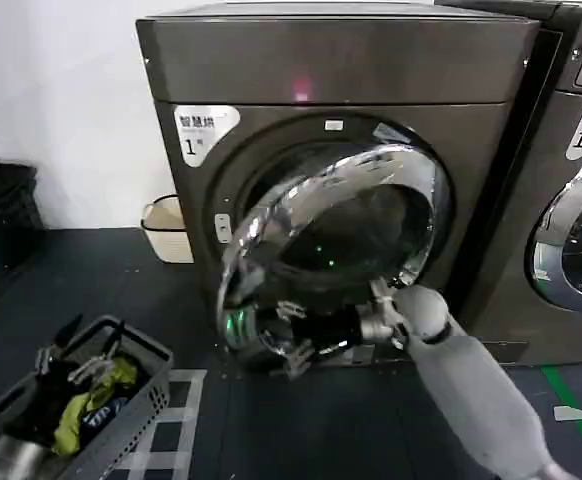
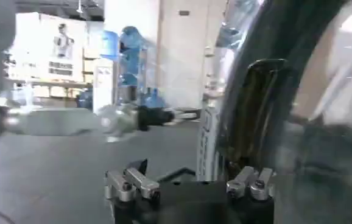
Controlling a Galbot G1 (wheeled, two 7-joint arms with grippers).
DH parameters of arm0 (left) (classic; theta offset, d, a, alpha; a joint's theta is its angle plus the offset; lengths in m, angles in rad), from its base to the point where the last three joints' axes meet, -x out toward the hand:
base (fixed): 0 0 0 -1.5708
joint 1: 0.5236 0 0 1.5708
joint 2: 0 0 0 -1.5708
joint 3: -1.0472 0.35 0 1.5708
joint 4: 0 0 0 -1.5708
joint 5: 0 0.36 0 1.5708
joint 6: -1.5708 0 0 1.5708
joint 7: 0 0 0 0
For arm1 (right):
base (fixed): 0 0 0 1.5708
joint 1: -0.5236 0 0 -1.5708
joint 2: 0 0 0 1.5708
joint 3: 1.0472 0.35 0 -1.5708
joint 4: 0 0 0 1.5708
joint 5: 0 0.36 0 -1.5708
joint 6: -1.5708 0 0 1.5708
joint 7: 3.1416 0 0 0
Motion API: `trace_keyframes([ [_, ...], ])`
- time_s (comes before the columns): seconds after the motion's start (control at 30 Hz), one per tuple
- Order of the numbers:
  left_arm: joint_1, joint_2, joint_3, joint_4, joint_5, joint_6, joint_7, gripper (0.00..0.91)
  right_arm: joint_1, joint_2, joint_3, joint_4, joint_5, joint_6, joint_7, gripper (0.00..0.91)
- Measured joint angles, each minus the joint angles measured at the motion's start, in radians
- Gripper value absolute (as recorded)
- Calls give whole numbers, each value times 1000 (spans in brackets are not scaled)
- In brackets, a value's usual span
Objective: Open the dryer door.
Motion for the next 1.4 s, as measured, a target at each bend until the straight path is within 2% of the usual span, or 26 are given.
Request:
trace_keyframes([
  [0.13, -77, 72, 78, 66, -29, -15, 9, 907, -67, -47, 54, 53, 7, -2, -39, 907],
  [0.3, -212, 146, 216, 179, -51, -50, 62, 907, -157, -99, 121, 123, 38, 7, -52, 907],
  [0.5, -376, 173, 394, 306, -73, -71, 94, 907, -266, -153, 237, 193, 84, 19, -53, 907],
  [0.8, -549, 150, 608, 372, -90, -70, 117, 907, -427, -164, 494, 189, 90, 34, -39, 907],
  [0.93, -619, 129, 696, 386, -82, -72, 123, 907, -520, -157, 643, 197, 105, 54, 26, 907],
  [1.03, -676, 106, 763, 408, -63, -83, 137, 907, -586, -143, 746, 216, 64, 54, 79, 907],
  [1.2, -749, 81, 871, 426, -68, -85, 163, 907, -653, -101, 896, 240, 81, 61, 231, 907],
  [1.33, -781, 90, 948, 403, -73, -83, 176, 907, -714, -61, 1012, 259, 76, 110, 377, 907],
  [1.4, -797, 95, 987, 387, -79, -83, 180, 907, -743, -42, 1065, 264, 52, 132, 456, 907],
])
